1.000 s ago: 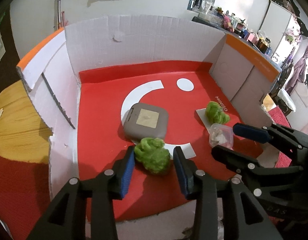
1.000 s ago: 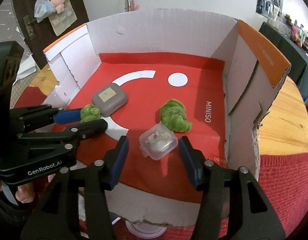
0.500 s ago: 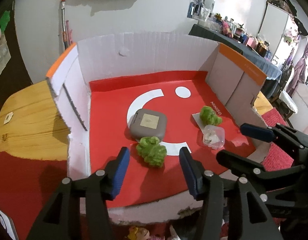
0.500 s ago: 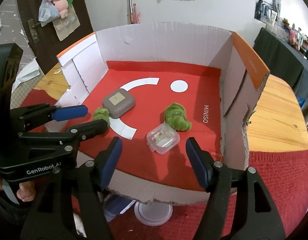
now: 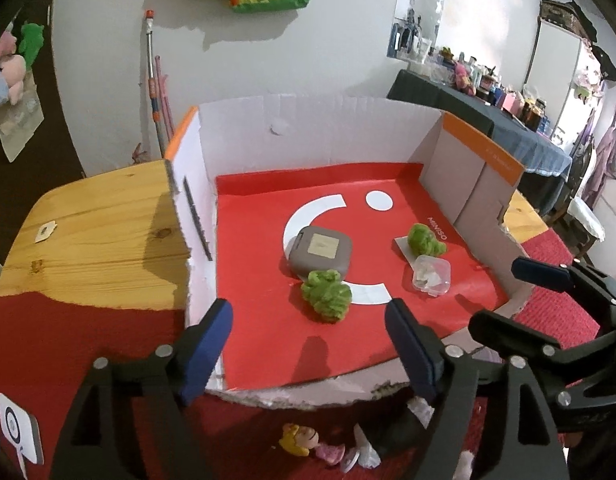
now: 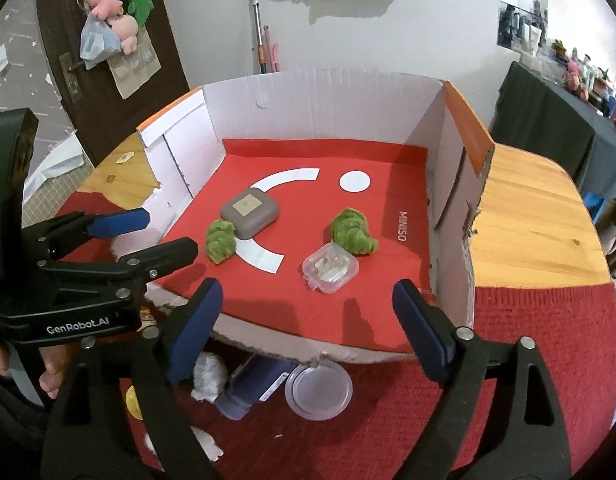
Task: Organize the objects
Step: 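Withdraw both tools from the box toward the objects on the table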
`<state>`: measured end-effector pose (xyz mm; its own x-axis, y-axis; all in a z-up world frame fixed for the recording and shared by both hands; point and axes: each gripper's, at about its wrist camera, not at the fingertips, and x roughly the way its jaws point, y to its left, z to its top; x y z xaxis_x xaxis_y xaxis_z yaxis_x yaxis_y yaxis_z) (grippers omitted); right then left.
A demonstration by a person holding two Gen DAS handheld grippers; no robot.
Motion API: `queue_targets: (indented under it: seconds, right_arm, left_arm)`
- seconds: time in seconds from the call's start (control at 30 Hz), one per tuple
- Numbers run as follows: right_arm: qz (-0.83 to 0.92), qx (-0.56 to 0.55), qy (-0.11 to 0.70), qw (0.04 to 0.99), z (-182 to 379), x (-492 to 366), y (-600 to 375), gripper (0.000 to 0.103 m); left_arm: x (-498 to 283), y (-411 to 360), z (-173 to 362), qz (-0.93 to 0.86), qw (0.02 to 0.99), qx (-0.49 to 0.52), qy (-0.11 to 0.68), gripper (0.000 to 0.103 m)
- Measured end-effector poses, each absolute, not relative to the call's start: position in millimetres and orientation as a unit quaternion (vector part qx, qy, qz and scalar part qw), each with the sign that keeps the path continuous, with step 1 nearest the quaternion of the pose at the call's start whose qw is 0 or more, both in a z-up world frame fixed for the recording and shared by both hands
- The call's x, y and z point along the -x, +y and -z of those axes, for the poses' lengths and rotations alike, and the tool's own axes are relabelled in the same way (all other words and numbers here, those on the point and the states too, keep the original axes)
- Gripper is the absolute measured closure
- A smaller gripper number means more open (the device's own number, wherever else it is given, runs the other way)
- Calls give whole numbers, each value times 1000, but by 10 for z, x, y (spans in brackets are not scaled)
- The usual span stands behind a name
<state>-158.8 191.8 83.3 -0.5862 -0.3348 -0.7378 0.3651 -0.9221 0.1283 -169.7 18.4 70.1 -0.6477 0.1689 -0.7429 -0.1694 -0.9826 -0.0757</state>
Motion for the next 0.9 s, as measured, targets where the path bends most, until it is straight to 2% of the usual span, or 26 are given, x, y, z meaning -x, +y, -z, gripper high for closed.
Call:
queue_targets:
  seconds: [0.13, 0.27, 0.43, 0.63, 0.9]
  right_arm:
    - [893, -405, 12, 195, -872, 1511, 1939, 10]
    - [897, -397, 7, 193, -918, 1429, 1979, 8]
    - [900, -392, 9, 189, -935, 1332, 1991, 5]
    - [904, -384, 25, 188, -952, 1198, 1932, 1]
    - [905, -381, 23, 187, -933, 1034, 1950, 0]
  left_arm:
    - [1637, 148, -726, -910, 89, 404, -4, 12]
    - [1568, 117, -731, -913, 81, 399, -4, 12]
    - [1474, 113, -716, -914, 77, 399, 0, 4]
    - [1345, 127, -730, -917, 77, 390, 6, 0]
    - [1219, 90, -700, -917, 72, 392, 3, 0]
